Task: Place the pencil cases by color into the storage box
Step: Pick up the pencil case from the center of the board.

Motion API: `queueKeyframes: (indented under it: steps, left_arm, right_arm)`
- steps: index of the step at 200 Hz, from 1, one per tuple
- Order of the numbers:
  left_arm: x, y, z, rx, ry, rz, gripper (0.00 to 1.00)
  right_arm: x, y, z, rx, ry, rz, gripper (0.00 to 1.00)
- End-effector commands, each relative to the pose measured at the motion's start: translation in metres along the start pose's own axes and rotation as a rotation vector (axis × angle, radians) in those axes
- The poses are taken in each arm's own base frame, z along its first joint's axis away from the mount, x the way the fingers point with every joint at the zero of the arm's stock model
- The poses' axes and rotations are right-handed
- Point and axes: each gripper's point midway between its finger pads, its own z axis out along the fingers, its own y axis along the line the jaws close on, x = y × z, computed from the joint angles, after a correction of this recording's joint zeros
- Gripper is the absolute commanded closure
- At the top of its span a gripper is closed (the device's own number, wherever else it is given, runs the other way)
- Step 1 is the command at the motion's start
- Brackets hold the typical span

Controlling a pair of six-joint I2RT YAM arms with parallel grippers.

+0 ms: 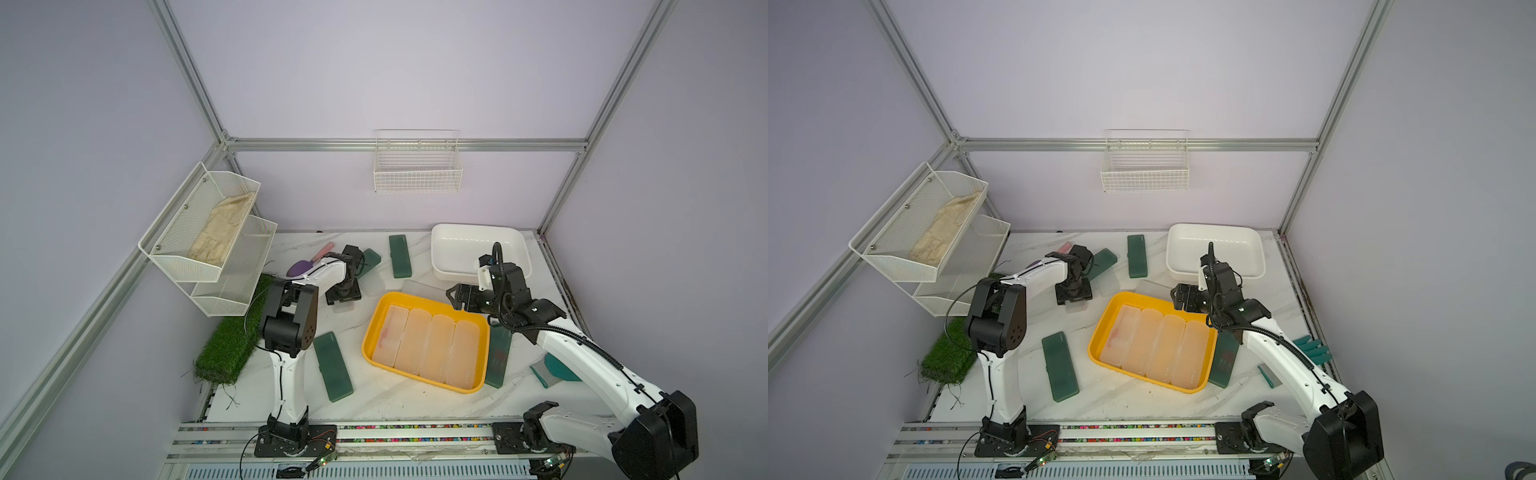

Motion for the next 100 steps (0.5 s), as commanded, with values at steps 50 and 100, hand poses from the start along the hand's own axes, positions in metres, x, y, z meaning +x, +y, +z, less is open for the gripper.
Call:
queueKeyframes:
  steps: [50, 100]
  left_arm:
    - [-0.023, 0.066, -0.054, -0.315, -0.115, 0.079, 0.31]
    - [-0.025, 0.085, -0.072, -0.382, -0.151, 0.077, 0.3]
  right_arm:
    - [0.0, 0.008, -0.003, -0.048, -0.026, -0.033, 0.11]
    - [0.001, 0.009, -0.004, -0.055, -0.029, -0.03, 0.11]
